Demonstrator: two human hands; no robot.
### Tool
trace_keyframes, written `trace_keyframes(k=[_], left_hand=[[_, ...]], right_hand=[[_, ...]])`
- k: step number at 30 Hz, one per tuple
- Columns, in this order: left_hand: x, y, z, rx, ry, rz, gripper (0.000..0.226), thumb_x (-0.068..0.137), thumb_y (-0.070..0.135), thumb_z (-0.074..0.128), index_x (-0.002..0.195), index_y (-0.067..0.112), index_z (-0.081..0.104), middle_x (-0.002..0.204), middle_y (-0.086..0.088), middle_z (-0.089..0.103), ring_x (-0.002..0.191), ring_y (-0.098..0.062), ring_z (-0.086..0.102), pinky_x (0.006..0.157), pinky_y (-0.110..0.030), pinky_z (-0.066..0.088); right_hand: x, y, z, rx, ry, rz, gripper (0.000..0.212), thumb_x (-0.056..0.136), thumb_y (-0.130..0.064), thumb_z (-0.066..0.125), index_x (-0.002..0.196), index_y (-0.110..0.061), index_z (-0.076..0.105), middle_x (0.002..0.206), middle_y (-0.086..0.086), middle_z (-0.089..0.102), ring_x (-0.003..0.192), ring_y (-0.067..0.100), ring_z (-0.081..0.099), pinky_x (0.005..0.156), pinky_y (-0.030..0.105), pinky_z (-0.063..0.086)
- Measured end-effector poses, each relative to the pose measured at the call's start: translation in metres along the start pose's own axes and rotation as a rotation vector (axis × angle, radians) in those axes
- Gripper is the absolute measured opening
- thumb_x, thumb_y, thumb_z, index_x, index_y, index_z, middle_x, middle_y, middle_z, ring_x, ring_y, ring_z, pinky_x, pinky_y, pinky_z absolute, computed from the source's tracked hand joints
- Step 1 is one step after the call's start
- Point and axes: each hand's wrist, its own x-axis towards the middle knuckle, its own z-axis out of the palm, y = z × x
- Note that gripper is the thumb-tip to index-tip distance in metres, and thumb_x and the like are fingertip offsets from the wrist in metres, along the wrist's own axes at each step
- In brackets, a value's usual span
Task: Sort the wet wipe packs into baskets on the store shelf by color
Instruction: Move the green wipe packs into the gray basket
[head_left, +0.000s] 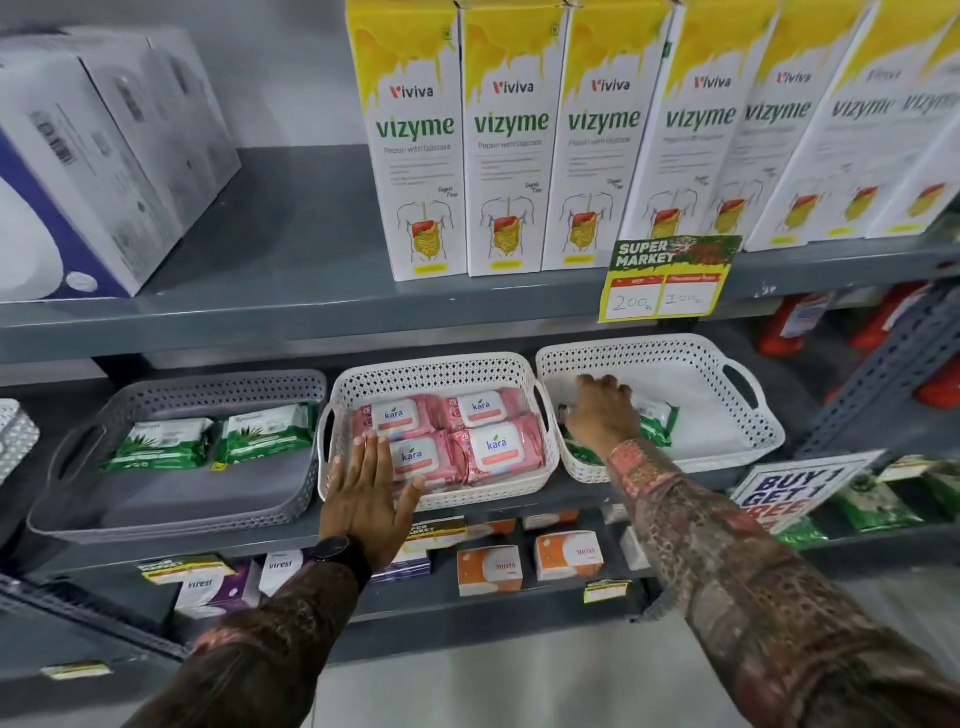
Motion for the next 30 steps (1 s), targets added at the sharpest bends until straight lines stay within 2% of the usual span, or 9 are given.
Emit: trace_keyframes(k=[3,5,8,13,18,21,23,26,30], left_hand=[[0.000,0.001,-0.002,0.003,-0.014,-0.005,0.095,0.090,0.073,-0.009,0.163,0.011,-0.009,0.172,-0.007,-0.012,0.159,-0.021,-0.015,0.131,-0.046,-0.004],[-0.001,0.001,-0.003,0.016,-0.038,-0.004,0.095,0.089,0.074,-0.011,0.162,0.012,-0.013,0.171,-0.008,-0.016,0.158,-0.022,-0.017,0.131,-0.047,-0.004],[0.000,0.002,-0.005,0.013,-0.060,-0.004,0.094,0.089,0.075,-0.012,0.161,0.014,-0.016,0.169,-0.007,-0.021,0.157,-0.021,-0.021,0.130,-0.047,-0.007],[0.000,0.001,-0.012,-0.008,-0.113,-0.008,0.088,0.096,0.072,0.001,0.161,0.015,-0.017,0.168,-0.007,-0.025,0.156,-0.022,-0.024,0.130,-0.048,-0.007],[-0.004,-0.030,-0.026,-0.073,0.014,0.042,0.091,0.096,0.075,0.003,0.163,0.015,-0.012,0.169,-0.003,-0.022,0.156,-0.018,-0.022,0.130,-0.044,-0.009],[-0.015,-0.078,-0.038,-0.078,0.051,0.039,0.090,0.095,0.074,0.002,0.164,0.018,-0.008,0.171,-0.002,-0.016,0.158,-0.019,-0.017,0.130,-0.044,-0.007],[-0.023,-0.119,-0.044,-0.066,0.067,-0.003,0.094,0.093,0.075,0.001,0.165,0.015,-0.003,0.172,-0.003,-0.012,0.159,-0.018,-0.015,0.130,-0.043,-0.008],[-0.037,-0.186,-0.052,-0.039,0.053,-0.093,0.098,0.089,0.076,-0.003,0.164,0.013,-0.003,0.172,-0.004,-0.013,0.158,-0.017,-0.016,0.130,-0.043,-0.007],[-0.055,-0.269,-0.057,-0.019,0.069,-0.215,0.104,0.087,0.079,-0.004,0.164,0.011,0.001,0.172,-0.005,-0.011,0.158,-0.018,-0.014,0.130,-0.045,-0.007]], right_hand=[[0.002,0.029,0.008,-0.027,-0.259,-0.061,0.079,0.089,-0.006,0.063,0.162,-0.022,0.036,0.167,0.015,0.032,0.156,0.041,0.026,0.121,0.061,0.038],[0.001,0.039,0.015,-0.006,-0.289,-0.099,0.086,0.086,0.002,0.060,0.162,-0.029,0.035,0.173,0.011,0.022,0.161,0.040,0.015,0.125,0.063,0.033],[0.004,0.042,0.020,0.045,-0.246,-0.083,0.087,0.086,0.009,0.058,0.160,-0.031,0.039,0.172,0.011,0.025,0.160,0.043,0.017,0.126,0.059,0.033],[0.001,0.042,0.018,0.023,-0.143,-0.118,0.077,0.087,0.009,0.069,0.153,-0.026,0.050,0.149,0.014,0.054,0.140,0.037,0.049,0.111,0.049,0.051],[-0.010,0.025,0.005,-0.026,0.113,-0.047,0.062,0.093,-0.008,0.071,0.149,-0.021,0.048,0.141,0.018,0.053,0.130,0.042,0.049,0.095,0.054,0.055],[-0.023,-0.010,-0.004,0.050,0.265,-0.042,0.064,0.090,-0.002,0.069,0.149,-0.019,0.049,0.141,0.019,0.052,0.129,0.044,0.048,0.091,0.058,0.057],[-0.035,-0.045,-0.006,0.092,0.319,-0.104,0.064,0.090,-0.006,0.072,0.149,-0.020,0.051,0.144,0.018,0.052,0.130,0.043,0.048,0.091,0.059,0.058],[-0.056,-0.118,0.006,0.129,0.292,-0.258,0.067,0.090,-0.009,0.074,0.150,-0.023,0.051,0.150,0.015,0.051,0.132,0.040,0.051,0.097,0.055,0.058],[-0.091,-0.236,0.044,0.179,0.270,-0.500,0.066,0.087,-0.008,0.070,0.149,-0.026,0.055,0.147,0.010,0.054,0.131,0.034,0.053,0.090,0.047,0.061]])
